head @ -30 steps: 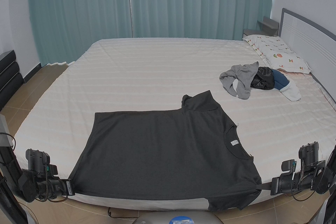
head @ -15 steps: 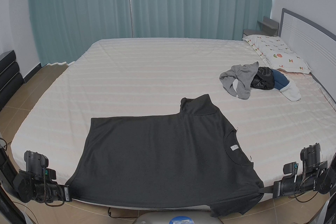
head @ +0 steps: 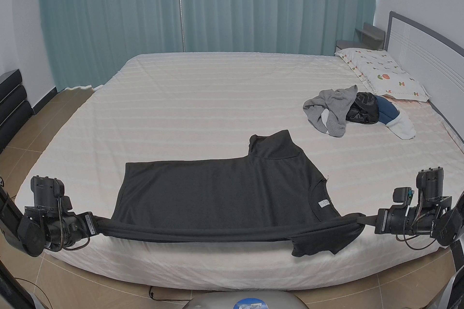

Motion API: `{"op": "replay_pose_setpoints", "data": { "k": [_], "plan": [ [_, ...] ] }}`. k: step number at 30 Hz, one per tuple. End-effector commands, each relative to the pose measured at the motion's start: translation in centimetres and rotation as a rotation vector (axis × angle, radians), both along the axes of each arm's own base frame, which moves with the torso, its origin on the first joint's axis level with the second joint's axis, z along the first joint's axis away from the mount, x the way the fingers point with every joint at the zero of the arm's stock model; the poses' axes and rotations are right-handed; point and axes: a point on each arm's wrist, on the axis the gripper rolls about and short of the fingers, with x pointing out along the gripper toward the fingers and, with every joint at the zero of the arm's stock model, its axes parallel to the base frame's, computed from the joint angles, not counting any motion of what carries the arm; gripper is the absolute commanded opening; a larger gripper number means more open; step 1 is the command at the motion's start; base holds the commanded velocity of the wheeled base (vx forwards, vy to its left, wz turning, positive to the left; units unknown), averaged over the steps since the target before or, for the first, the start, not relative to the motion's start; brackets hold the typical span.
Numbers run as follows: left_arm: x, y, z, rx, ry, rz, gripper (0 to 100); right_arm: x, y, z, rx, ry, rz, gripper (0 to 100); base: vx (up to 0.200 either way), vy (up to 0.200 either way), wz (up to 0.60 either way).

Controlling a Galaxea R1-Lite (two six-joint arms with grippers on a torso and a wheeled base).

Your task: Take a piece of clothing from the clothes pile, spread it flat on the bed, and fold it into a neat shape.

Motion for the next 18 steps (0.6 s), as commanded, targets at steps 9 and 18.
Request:
{"op": "replay_pose_setpoints", "data": {
  "k": [9, 18],
  "plan": [
    [4.5, 0.0, -0.4, -0.027, -0.034, 0.012, 0, 6.3, 1.2, -2.3, -0.005, 0.025, 0.017, 0, 0.000, 0.000, 0.00],
    [4.0, -0.2, -0.2, -0.039, 0.010, 0.005, 0, 6.0, 1.4, -1.2, -0.003, 0.010, 0.025, 0, 0.000, 0.000, 0.00]
  ]
}}
